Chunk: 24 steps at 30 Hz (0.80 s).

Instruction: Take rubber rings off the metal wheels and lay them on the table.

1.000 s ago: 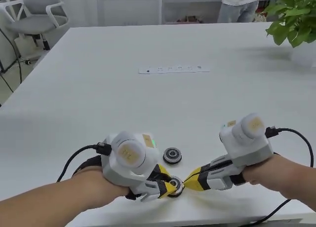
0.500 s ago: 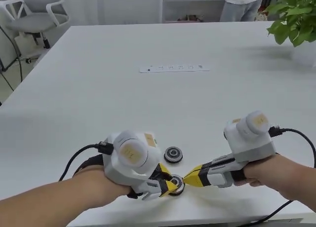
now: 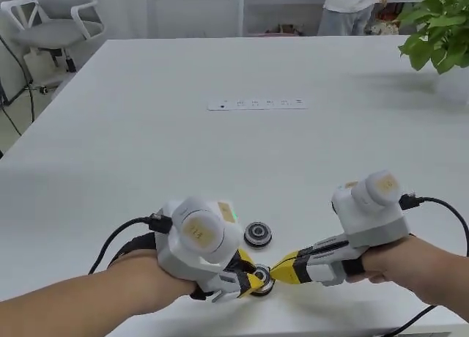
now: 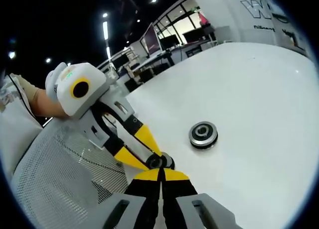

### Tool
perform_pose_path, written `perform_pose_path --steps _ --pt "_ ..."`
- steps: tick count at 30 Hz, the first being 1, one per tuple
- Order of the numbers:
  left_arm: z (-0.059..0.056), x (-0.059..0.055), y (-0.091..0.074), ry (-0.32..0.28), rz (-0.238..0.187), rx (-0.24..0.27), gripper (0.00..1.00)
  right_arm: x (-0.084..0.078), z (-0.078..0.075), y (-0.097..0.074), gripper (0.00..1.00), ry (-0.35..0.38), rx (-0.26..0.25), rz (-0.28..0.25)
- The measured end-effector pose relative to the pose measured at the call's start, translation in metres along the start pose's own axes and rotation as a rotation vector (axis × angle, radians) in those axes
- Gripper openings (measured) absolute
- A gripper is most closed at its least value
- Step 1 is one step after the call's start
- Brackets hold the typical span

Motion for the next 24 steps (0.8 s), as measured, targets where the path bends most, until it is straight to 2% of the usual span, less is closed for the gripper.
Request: perform_pose_path --steps 12,17,18,20,24 --pt "0.000 0.000 0.000 -0.003 -0.002 -0.003 0.12 0.002 0.006 0.003 0.00 0.000 0.030 -0.009" --pt "0.000 0.000 0.000 -0.001 -0.004 -0.004 0.12 0.006 0.015 0.006 0.00 -0.016 0.065 -0.024" --pt "-0.001 0.000 0.000 0.000 -0.006 -0.003 0.12 0.011 0.026 0.007 0.00 0.010 0.126 -0.049" --pt "-0.001 0.001 0.000 -0.001 -0.008 -0.003 0.12 0.009 0.022 0.006 0.00 -0.041 0.095 -0.028" --pt "-0.001 0.000 -0.001 0.005 -0.013 -0.004 0.12 0.006 0.015 0.004 0.00 -0.038 0.079 -0.035"
Point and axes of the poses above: the centre of the closed fingertips' face, and the gripper's own axes: y roughly forward along the fingers, z roughly to its left, x roughly out of its top, the point moved 1 cm from there along -y, roughly backward along the fingers, and after that the axes turned 1 degree about y, right-handed, at the moved point
